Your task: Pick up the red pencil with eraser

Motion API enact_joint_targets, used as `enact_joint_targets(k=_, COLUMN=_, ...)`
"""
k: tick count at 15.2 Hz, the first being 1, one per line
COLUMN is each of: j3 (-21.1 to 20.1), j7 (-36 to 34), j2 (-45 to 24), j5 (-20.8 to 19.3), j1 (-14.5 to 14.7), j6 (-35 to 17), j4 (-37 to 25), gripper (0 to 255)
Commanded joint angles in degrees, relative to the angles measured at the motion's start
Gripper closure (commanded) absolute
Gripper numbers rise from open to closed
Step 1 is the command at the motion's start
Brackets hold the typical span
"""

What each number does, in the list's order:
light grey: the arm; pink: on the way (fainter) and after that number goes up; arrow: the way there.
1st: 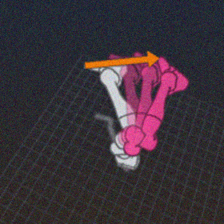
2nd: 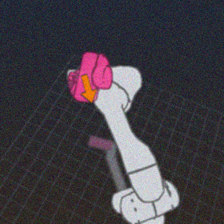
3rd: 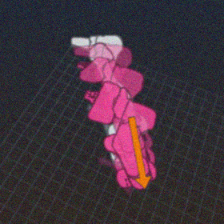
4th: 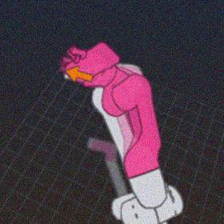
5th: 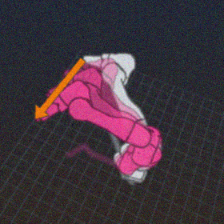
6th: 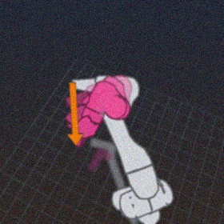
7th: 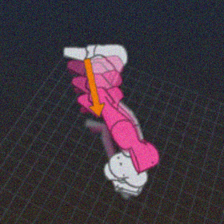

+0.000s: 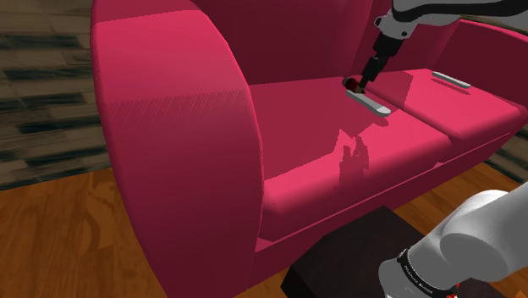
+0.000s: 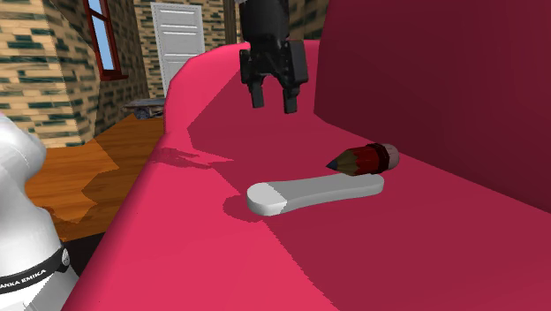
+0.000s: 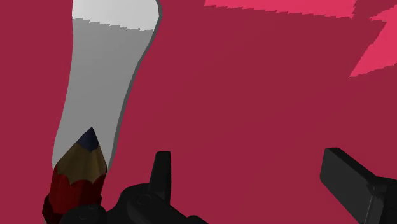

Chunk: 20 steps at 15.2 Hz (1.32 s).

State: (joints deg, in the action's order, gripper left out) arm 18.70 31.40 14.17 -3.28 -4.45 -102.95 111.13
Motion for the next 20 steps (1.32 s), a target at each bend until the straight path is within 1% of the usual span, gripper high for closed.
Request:
enact_joint_targets(k=1, j3=1.8, j7=2.6, j2=-4.1, j5=1.2, j1=-0.5, j6=-0.4, j4=-3.4, gripper=0)
enact_joint_targets(k=6, j3=5.5, j7=8.9, j2=-15.2, j5=5.7, j1=-2.5, j6=0.0, j4=-13.6, gripper=0)
enact_joint_targets(k=10, j3=7.3, j7=13.7, j2=-25.0, j5=10.4, j1=-5.6, j6=1.9, j4=-23.7, gripper=0)
enact_joint_targets(k=17, j3=7.1, j7=13.9, j2=-24.8, j5=10.3, j1=-5.4, j6=-3.6, j4=-17.9, gripper=0)
enact_joint_targets(k=20, j3=7.1, j7=13.9, j2=-24.8, j5=10.3, j1=-5.4, j6=-4.1, j4=-17.5, gripper=0)
